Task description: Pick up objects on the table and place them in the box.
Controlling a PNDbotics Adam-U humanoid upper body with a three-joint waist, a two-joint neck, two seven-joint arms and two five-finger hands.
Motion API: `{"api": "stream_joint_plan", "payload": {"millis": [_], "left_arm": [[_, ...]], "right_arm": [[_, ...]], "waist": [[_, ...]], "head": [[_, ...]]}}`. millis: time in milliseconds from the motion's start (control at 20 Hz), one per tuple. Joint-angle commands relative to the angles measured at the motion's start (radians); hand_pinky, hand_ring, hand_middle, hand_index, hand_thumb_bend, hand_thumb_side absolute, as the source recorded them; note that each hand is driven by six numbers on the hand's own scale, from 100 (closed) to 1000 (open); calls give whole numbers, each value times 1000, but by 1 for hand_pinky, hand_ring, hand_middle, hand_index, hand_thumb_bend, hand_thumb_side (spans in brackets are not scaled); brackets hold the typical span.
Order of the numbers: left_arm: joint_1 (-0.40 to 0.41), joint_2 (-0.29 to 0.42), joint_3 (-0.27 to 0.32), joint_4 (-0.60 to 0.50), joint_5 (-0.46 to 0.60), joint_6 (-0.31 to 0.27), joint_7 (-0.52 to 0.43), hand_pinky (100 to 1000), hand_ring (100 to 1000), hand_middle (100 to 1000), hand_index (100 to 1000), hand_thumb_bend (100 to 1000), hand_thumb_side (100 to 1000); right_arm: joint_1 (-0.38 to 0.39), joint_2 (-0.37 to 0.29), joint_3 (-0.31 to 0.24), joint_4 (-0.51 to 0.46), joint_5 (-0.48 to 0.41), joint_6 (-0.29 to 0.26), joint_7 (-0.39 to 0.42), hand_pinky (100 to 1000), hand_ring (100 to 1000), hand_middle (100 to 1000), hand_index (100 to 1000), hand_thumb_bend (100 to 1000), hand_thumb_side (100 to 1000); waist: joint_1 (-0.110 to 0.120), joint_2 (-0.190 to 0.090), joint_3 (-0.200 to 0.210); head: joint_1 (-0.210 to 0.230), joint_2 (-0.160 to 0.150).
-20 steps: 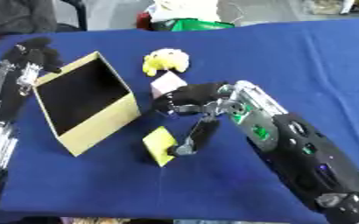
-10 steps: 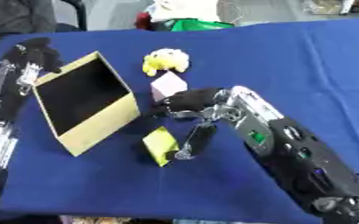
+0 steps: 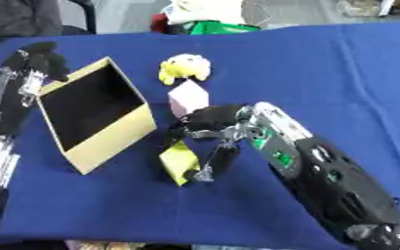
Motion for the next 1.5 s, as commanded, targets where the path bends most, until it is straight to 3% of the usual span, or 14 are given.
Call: {"api": "stream_joint_plan", "payload": {"millis": [50, 200, 800, 1150, 1500], "left_arm": [[-16, 11, 1, -15, 1, -1, -4, 629, 643, 622, 825, 111, 698], [-17, 11, 1, -17, 1, -1, -3, 629, 643, 622, 825, 112, 697], [-19, 11, 10, -30, -5, -2, 12, 630, 645, 624, 824, 114, 684], [-59, -26, -13, -56, 10, -8, -3, 632, 646, 625, 822, 119, 668], [-113, -68, -48, -82, 31, -12, -36, 634, 646, 625, 822, 122, 659]], "right_arm": [[-15, -3, -20, -10, 10, -87, 56, 839, 903, 796, 694, 162, 314], [-21, -10, -28, -17, 7, -76, 16, 835, 894, 773, 557, 112, 284], [-95, -113, -105, -98, -85, 21, -12, 837, 880, 760, 516, 100, 248], [-163, -121, -195, -36, -63, 84, -78, 836, 875, 760, 531, 100, 244], [-224, -50, -254, 128, 62, 85, -150, 836, 876, 764, 534, 100, 251]], "waist": [[-1, -15, -1], [-2, -16, -2], [-18, -28, 27], [-31, -24, 122], [-37, -7, 222]], "head": [[1, -8], [3, -9], [6, -16], [-17, -41], [-81, -76]]}}
